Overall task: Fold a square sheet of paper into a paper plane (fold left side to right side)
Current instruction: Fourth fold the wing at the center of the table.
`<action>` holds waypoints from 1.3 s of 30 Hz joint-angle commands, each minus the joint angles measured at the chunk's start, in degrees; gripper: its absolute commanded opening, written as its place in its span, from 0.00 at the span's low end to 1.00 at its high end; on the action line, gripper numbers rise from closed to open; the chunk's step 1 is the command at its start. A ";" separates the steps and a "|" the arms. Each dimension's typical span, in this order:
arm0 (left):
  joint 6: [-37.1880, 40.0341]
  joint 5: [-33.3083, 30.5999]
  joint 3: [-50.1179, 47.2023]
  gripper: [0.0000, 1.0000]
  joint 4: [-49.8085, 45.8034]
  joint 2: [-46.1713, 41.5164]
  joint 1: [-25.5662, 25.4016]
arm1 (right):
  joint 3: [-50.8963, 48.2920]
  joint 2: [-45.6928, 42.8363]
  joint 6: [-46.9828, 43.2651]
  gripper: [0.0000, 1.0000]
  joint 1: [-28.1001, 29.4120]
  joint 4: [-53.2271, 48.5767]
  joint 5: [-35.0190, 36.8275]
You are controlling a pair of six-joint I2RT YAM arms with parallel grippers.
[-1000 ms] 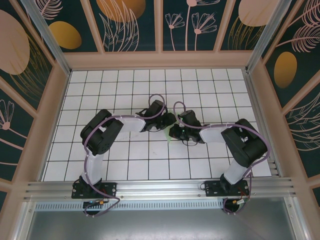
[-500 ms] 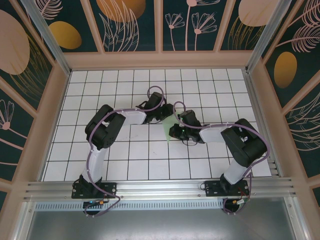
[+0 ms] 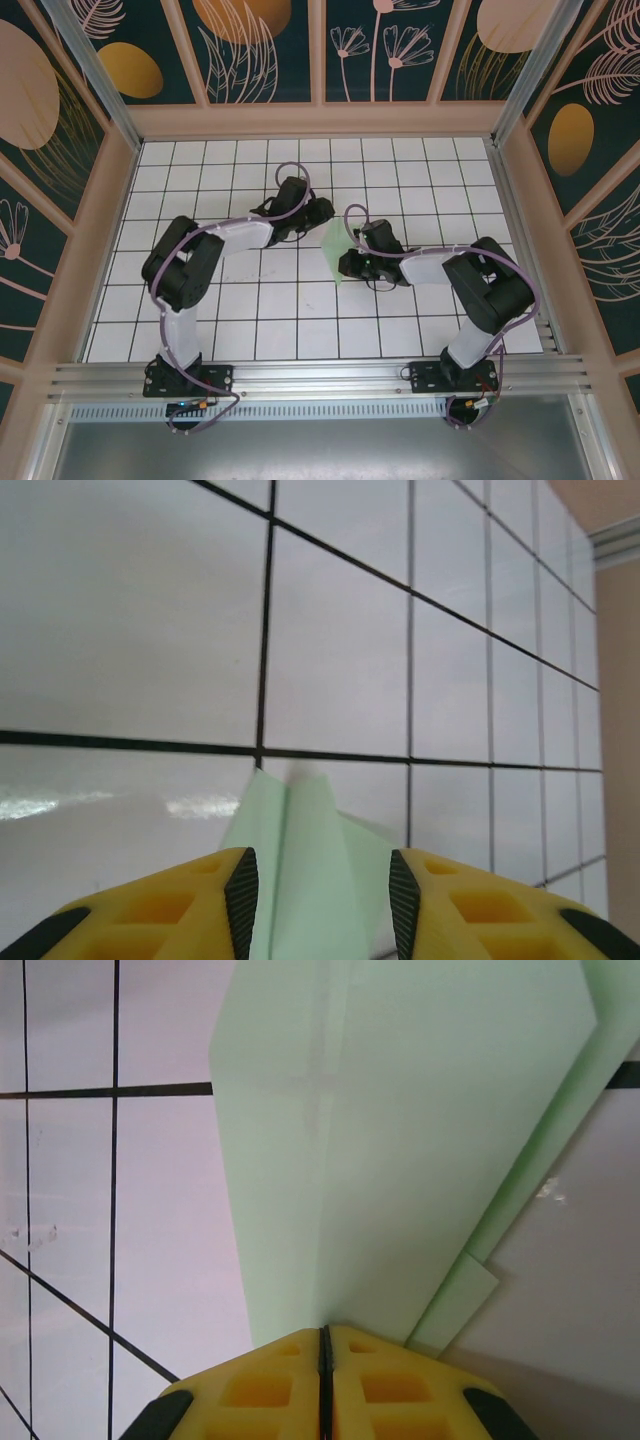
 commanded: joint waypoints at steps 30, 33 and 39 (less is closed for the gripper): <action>-2.50 1.97 4.59 0.44 5.70 13.90 -3.95 | -2.99 4.75 -4.63 0.13 -0.37 -19.94 2.28; -2.42 1.85 6.21 0.44 5.27 14.88 -3.01 | -2.79 4.94 -4.71 0.13 -0.23 -20.21 2.44; -2.23 1.48 9.77 0.44 4.46 16.62 -1.31 | -2.82 5.29 -4.77 0.12 -0.16 -20.23 2.24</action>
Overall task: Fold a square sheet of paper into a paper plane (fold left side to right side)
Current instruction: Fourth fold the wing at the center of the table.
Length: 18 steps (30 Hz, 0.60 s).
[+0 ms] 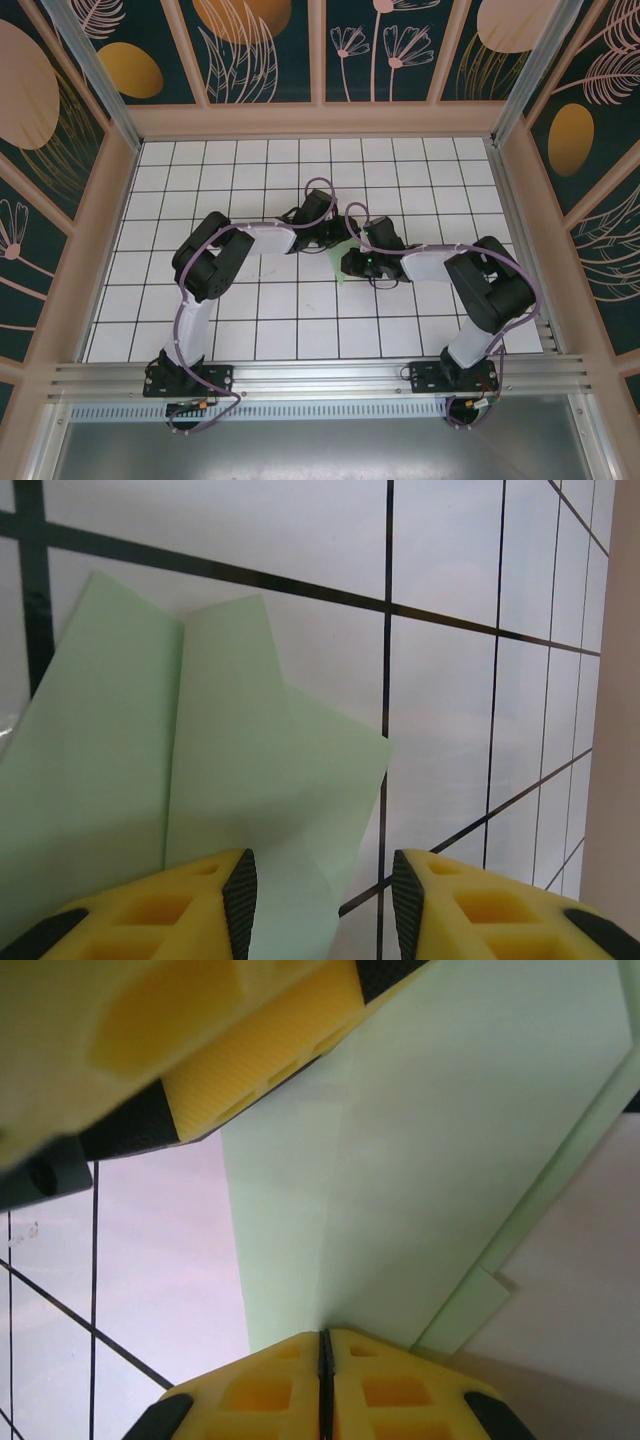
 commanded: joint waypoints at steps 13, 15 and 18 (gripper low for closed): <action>1.33 -6.75 9.45 0.46 0.94 6.13 5.14 | -4.44 5.46 -1.82 0.13 1.24 -16.31 2.10; 1.29 -6.73 10.36 0.47 0.54 6.47 5.29 | -4.52 5.41 -1.81 0.12 1.20 -16.36 2.08; 1.07 -6.55 10.96 0.47 0.64 6.64 5.31 | -4.53 5.36 -1.81 0.13 1.27 -16.35 1.99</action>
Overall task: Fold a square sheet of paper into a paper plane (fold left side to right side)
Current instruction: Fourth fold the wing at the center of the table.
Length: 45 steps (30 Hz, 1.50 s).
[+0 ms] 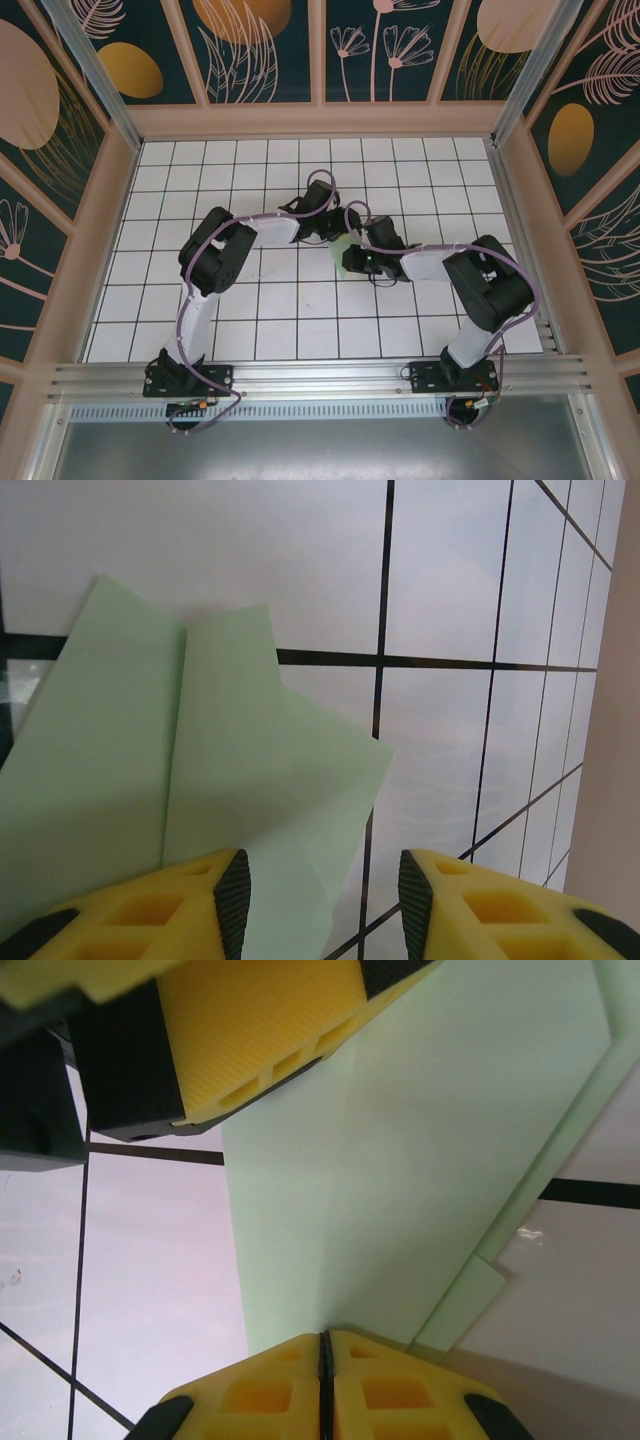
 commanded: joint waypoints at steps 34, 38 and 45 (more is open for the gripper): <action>2.97 -4.19 -1.75 0.41 9.04 -2.46 2.27 | -3.74 5.49 -2.36 0.13 1.45 -19.69 -1.62; 3.03 -3.19 0.24 0.41 8.48 -0.74 1.33 | -3.60 5.44 -2.31 0.13 1.54 -20.09 -1.42; 3.63 -5.05 0.04 0.41 7.77 -1.87 0.83 | -3.69 5.43 -2.29 0.13 1.67 -20.01 -1.33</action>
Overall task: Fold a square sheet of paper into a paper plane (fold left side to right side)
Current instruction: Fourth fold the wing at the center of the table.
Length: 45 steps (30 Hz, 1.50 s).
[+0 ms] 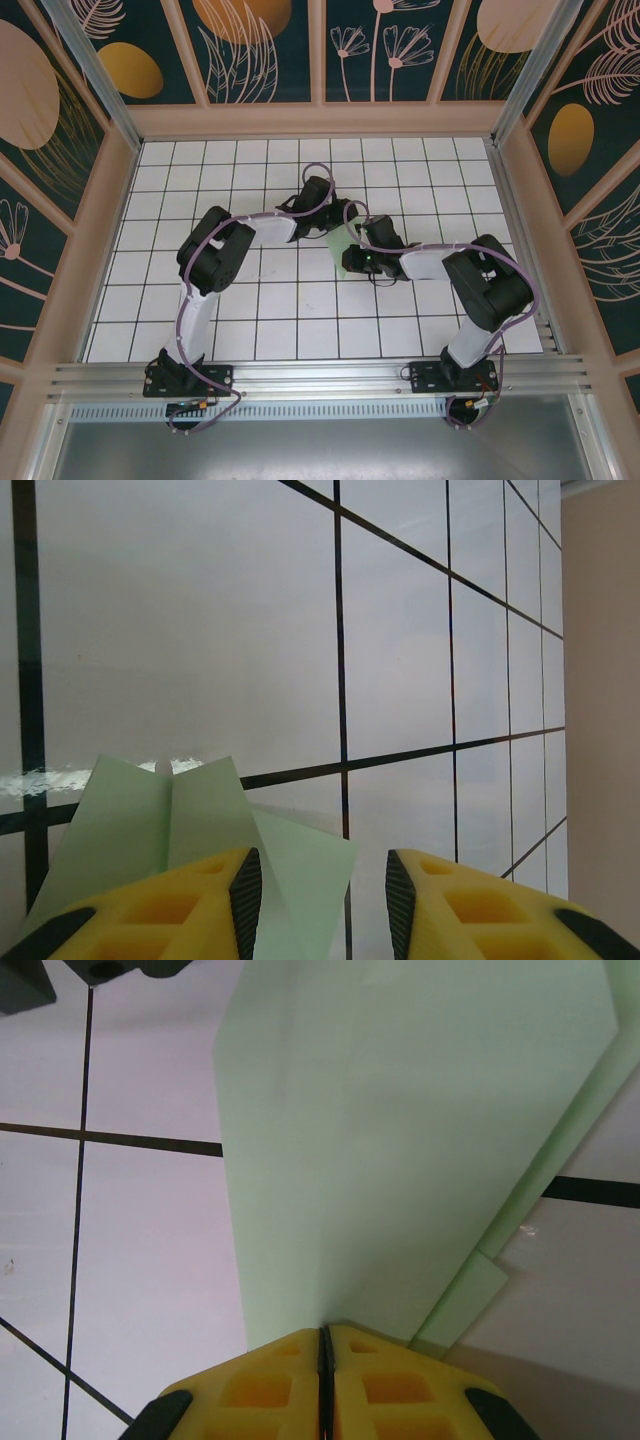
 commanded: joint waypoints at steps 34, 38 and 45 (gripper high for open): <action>4.95 -7.21 9.15 0.42 -8.67 8.17 3.50 | -4.68 5.46 -0.87 0.13 2.48 -19.36 -0.13; 5.90 -7.83 10.47 0.43 -10.42 8.25 4.46 | -4.75 5.51 -0.88 0.13 2.63 -19.29 -0.16; 8.52 -8.64 15.38 0.45 -15.39 8.00 6.25 | -4.56 5.29 -0.87 0.13 2.82 -19.47 -0.34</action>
